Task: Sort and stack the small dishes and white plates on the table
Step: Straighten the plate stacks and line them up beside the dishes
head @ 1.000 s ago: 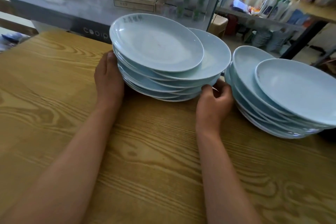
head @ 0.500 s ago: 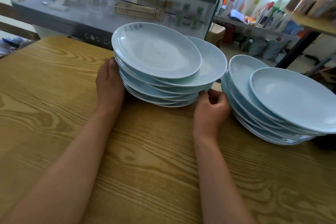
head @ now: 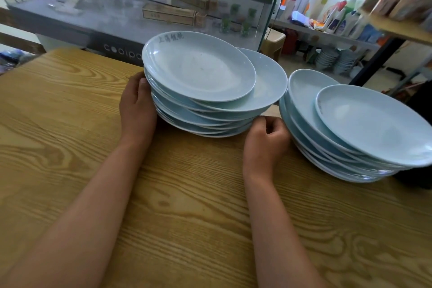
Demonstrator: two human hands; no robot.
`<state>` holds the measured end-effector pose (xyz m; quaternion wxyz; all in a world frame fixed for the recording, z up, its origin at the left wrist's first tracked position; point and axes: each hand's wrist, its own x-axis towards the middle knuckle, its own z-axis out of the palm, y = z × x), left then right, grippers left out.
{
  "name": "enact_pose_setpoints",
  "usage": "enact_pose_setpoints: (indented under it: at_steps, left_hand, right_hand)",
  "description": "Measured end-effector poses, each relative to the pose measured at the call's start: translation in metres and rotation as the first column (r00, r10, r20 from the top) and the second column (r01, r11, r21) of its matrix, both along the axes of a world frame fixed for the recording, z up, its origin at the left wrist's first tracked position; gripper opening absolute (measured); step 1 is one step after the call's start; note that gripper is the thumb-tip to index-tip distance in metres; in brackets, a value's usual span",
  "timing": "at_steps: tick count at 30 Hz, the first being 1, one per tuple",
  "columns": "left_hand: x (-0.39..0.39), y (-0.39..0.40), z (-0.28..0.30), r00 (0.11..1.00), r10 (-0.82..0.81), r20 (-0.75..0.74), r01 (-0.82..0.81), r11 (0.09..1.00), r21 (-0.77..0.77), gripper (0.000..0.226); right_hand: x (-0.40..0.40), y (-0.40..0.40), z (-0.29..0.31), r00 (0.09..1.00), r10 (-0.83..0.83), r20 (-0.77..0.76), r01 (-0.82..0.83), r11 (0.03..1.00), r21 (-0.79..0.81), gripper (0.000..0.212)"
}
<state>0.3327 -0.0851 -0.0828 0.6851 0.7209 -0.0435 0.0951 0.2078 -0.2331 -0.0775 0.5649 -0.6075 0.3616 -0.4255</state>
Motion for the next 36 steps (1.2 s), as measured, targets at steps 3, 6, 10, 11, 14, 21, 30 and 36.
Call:
enact_pose_setpoints:
  at_steps: [3,6,10,11,14,21,30,36]
  left_hand:
    - [0.001,0.000,0.000,1.000,0.001,-0.005,-0.001,1.000,-0.007,0.031]
    - [0.002,-0.001,0.000,1.000,0.002,-0.007,-0.002,1.000,-0.013,0.031]
    - [0.003,0.000,0.001,0.999,0.009,-0.031,-0.010,1.000,-0.027,0.027]
    - [0.003,0.000,0.001,0.999,0.008,-0.036,-0.009,1.000,-0.025,0.026]
    - [0.002,-0.001,0.001,0.999,0.002,-0.053,-0.003,1.000,-0.021,0.020]
    - [-0.002,-0.002,0.002,0.999,-0.009,-0.052,0.008,1.000,-0.020,0.023]
    - [-0.002,-0.001,0.002,0.999,-0.003,-0.044,-0.001,0.997,-0.078,0.027]
    - [0.000,0.003,0.004,0.999,0.011,-0.038,-0.017,0.987,-0.158,0.048]
  right_hand:
    - [0.002,0.001,-0.003,0.998,-0.003,0.064,0.003,1.000,-0.004,0.023]
    - [0.005,-0.001,-0.005,0.997,0.050,0.061,-0.045,0.996,-0.081,0.036]
    - [0.008,-0.002,-0.007,0.996,0.080,0.034,-0.074,0.988,-0.139,0.040]
    - [0.008,-0.003,-0.007,0.996,0.076,0.038,-0.070,0.988,-0.135,0.038]
    - [0.006,-0.001,-0.006,0.997,0.059,0.051,-0.052,0.991,-0.125,0.033]
    - [0.006,0.000,-0.006,1.000,-0.001,0.005,0.002,0.983,-0.185,0.030]
    - [0.006,-0.001,-0.009,0.999,-0.028,0.014,0.031,0.977,-0.209,0.026]
    - [0.004,0.003,-0.009,1.000,0.002,0.025,0.005,0.962,-0.272,0.068]
